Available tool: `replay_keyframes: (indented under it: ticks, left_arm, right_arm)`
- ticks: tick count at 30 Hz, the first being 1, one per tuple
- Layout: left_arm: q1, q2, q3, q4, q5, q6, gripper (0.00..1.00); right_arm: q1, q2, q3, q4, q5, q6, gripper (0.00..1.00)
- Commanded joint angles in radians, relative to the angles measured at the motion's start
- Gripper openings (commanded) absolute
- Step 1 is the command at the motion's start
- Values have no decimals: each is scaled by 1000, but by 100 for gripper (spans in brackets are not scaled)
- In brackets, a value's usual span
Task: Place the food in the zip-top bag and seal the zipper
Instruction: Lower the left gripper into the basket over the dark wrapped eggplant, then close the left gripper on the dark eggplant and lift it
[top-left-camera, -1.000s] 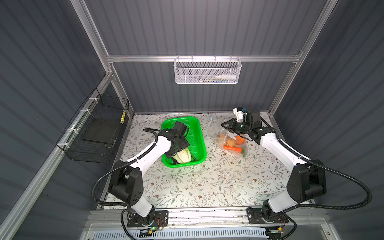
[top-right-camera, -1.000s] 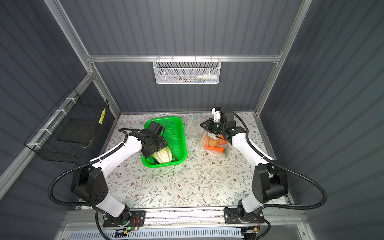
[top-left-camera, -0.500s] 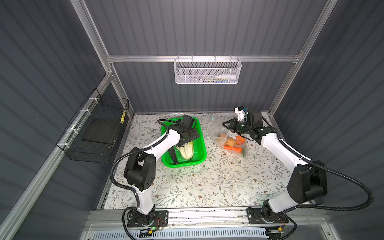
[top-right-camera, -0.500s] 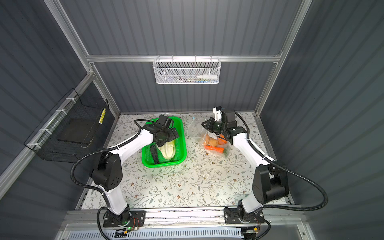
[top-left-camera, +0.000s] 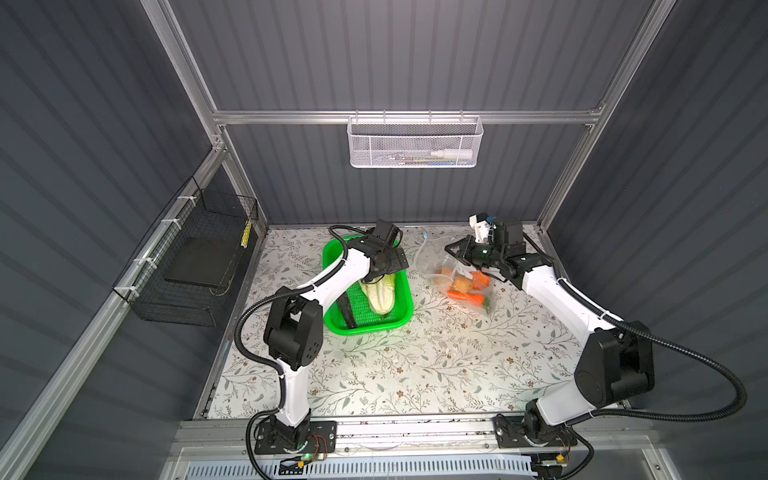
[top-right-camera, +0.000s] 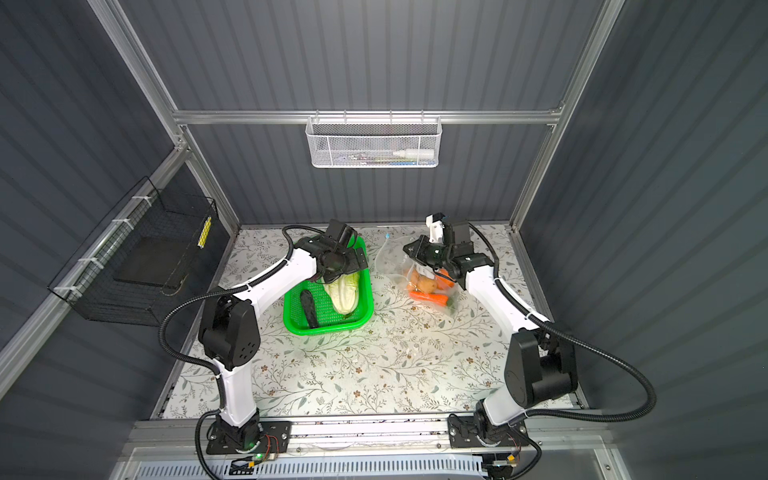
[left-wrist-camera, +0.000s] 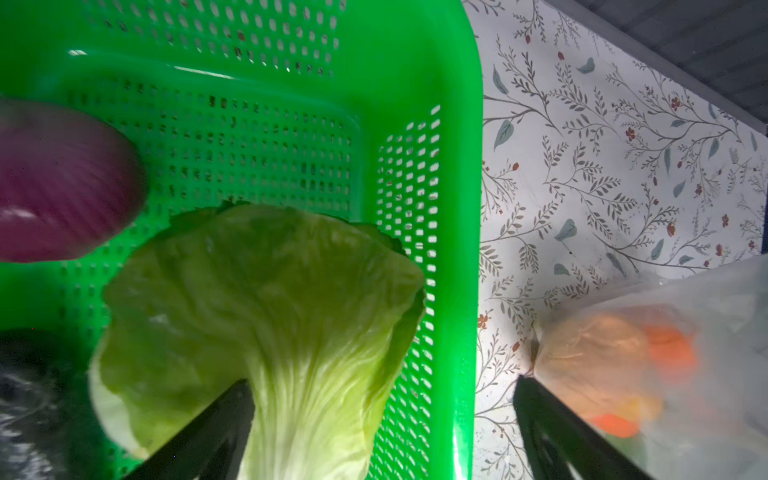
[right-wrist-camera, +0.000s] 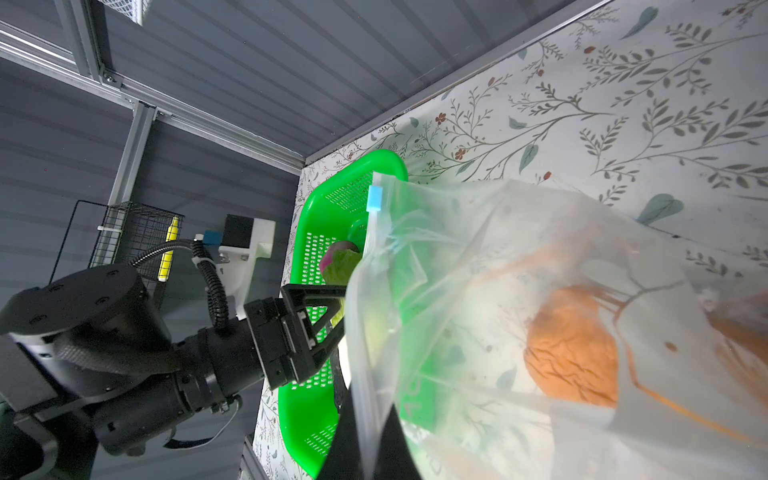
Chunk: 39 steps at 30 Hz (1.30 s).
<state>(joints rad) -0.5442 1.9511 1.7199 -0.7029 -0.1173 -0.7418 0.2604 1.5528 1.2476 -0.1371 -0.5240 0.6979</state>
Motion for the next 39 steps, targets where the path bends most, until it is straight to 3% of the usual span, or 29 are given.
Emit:
replay_keyframes:
  ticks: [1, 6, 9, 11, 16, 18, 27, 39]
  left_arm:
    - [28, -86, 31, -176, -54, 53, 100]
    - [57, -186, -26, -261, -93, 54, 99]
    - [68, -241, -87, -289, -126, 40, 93]
    - [72, -265, -130, -305, -141, 23, 86]
    - [76, -305, -243, -305, -156, -34, 51]
    - [76, -308, -278, -305, -154, -61, 46]
    - [76, -270, -419, -198, -116, -149, 52]
    - [76, -140, -417, -137, -175, -69, 56]
  right_arm:
    - [-5, 2, 35, -13, -7, -10, 0]
    - [-6, 15, 41, -10, -19, -3, 0]
    - [-5, 22, 46, -12, -28, -3, 0]
    - [-6, 24, 44, -11, -30, -1, 0]
    - [-6, 27, 47, -9, -37, 0, 0]
    - [-6, 27, 47, -9, -38, 0, 0]
    - [-6, 20, 38, -6, -30, 3, 0]
    - [-12, 7, 36, -18, -15, -9, 0]
